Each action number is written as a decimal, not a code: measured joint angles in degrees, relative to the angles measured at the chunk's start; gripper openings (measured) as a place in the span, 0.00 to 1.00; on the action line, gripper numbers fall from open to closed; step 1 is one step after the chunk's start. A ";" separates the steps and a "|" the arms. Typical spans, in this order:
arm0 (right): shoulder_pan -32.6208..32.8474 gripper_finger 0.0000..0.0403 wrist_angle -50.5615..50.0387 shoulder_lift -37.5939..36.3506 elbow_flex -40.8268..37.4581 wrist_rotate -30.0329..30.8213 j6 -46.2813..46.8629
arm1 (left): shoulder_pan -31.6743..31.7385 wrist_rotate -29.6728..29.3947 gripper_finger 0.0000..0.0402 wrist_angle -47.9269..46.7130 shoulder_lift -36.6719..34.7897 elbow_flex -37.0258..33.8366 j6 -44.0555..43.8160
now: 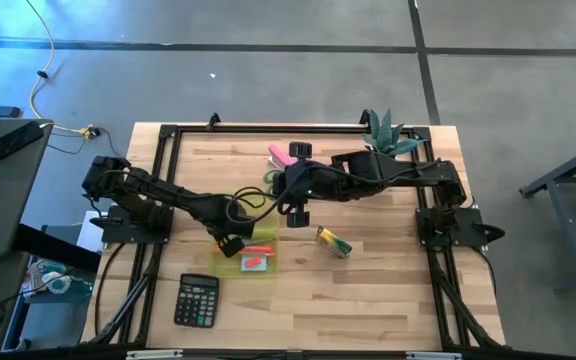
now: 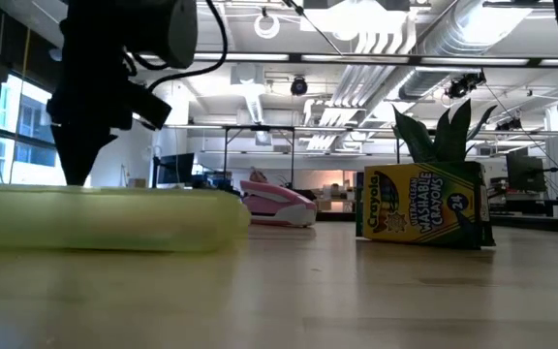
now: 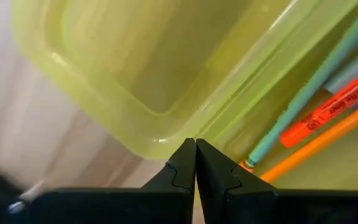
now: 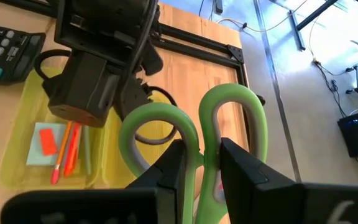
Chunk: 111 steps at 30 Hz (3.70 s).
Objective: Pack school essentials
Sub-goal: Put the green scissors into the yellow supply box
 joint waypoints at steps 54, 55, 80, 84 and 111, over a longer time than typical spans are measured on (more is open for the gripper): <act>0.04 0.14 -3.21 0.00 -0.04 -0.02 2.62 | -1.27 1.11 0.00 4.17 -0.55 -3.46 2.16; 0.03 0.14 -3.21 0.01 -0.04 -0.02 2.62 | -0.89 0.98 0.00 4.80 -0.55 -3.46 2.77; -1.40 0.14 -3.21 0.00 -0.04 -2.51 3.05 | -0.02 3.13 0.00 9.98 -0.55 -1.49 10.45; -1.40 0.14 -3.21 0.02 -0.04 -5.45 4.13 | -0.16 0.17 0.00 6.28 -0.55 1.40 12.41; -1.18 0.14 -5.21 0.04 -0.04 -12.35 10.19 | -4.01 -11.02 0.00 6.38 -19.83 -0.47 15.50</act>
